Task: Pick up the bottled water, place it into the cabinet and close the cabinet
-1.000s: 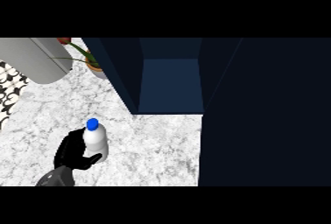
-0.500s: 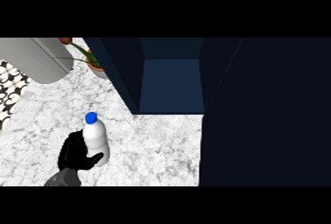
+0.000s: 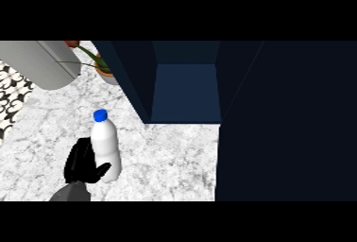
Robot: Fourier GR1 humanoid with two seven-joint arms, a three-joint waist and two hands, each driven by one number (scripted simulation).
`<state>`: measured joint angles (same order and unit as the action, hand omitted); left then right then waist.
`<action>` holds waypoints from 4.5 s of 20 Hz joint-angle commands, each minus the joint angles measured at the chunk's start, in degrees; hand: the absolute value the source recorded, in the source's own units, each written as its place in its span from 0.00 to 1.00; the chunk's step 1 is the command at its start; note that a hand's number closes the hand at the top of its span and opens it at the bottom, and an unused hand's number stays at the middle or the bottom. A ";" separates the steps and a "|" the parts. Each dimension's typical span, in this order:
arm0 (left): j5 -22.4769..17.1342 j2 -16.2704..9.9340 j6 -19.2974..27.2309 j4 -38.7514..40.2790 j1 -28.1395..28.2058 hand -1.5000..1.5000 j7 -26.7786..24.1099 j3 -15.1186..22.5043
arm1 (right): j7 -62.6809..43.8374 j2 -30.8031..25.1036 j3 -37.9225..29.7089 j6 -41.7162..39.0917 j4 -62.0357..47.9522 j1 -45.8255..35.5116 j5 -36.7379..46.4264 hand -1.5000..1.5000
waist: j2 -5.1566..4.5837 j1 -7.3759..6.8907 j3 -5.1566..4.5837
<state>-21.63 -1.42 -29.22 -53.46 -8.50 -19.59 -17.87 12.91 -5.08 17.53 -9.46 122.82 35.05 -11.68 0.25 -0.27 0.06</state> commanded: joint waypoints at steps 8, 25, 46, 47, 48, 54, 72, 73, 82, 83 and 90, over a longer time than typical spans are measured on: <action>-5.92 1.41 21.26 -22.51 1.47 1.00 7.16 20.86 | -3.88 2.65 4.70 4.16 1.50 -2.56 2.03 0.00 | -0.06 0.31 -0.05; -0.54 1.42 47.46 -13.86 -22.85 1.00 8.59 30.79 | -0.85 0.17 4.08 3.20 -0.31 -1.83 -0.25 0.00 | -0.27 1.28 -0.05; 8.96 -2.44 64.63 -1.51 -36.47 1.00 15.33 33.52 | -1.98 -0.15 3.31 2.07 -2.30 -5.09 -2.36 0.00 | -1.15 4.11 -0.02; 9.96 -1.84 66.15 -0.12 -35.95 1.00 14.62 34.31 | -0.44 -1.58 3.00 0.33 -3.22 -4.46 -2.02 0.00 | -1.29 4.92 0.00; 9.78 -3.92 65.47 -1.18 -36.90 1.00 16.53 34.07 | -0.69 -1.36 3.82 0.14 -3.00 -4.10 -2.46 0.00 | -1.17 4.71 0.01; 11.36 -4.61 68.78 1.91 -36.12 1.00 15.01 34.86 | -0.59 -1.20 2.75 0.39 -3.58 -4.58 -3.20 0.00 | -1.54 5.12 -0.04; 15.18 -5.21 69.78 32.81 -48.86 0.00 3.91 29.86 | 0.35 -0.37 3.73 1.19 -5.09 -5.44 -1.77 0.00 | -2.14 5.17 -0.17; 14.94 -4.67 70.15 33.99 -48.99 0.00 3.45 29.18 | -0.12 -1.96 3.43 0.07 -2.81 -4.45 -2.51 0.00 | -1.99 5.14 -0.17; 13.21 -6.29 65.71 38.18 -51.47 0.00 -1.83 24.90 | -0.48 -1.22 4.05 1.07 -2.82 -4.69 -2.13 0.00 | -1.67 4.00 -0.18; 12.55 -6.89 65.11 37.58 -52.99 0.00 -2.31 24.02 | -0.97 -0.39 3.40 1.58 -4.10 -6.78 -2.53 0.00 | -1.92 4.04 -0.18; 6.82 -4.07 55.30 34.44 -49.08 0.00 -15.47 17.82 | 4.07 -1.81 3.97 -0.05 -5.66 -3.12 -0.56 0.00 | -1.32 3.13 -0.16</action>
<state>-13.04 -1.10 32.61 -19.26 -59.10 -28.93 2.92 15.82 -6.74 21.00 -9.36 117.75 31.29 -13.17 -0.49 3.58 0.24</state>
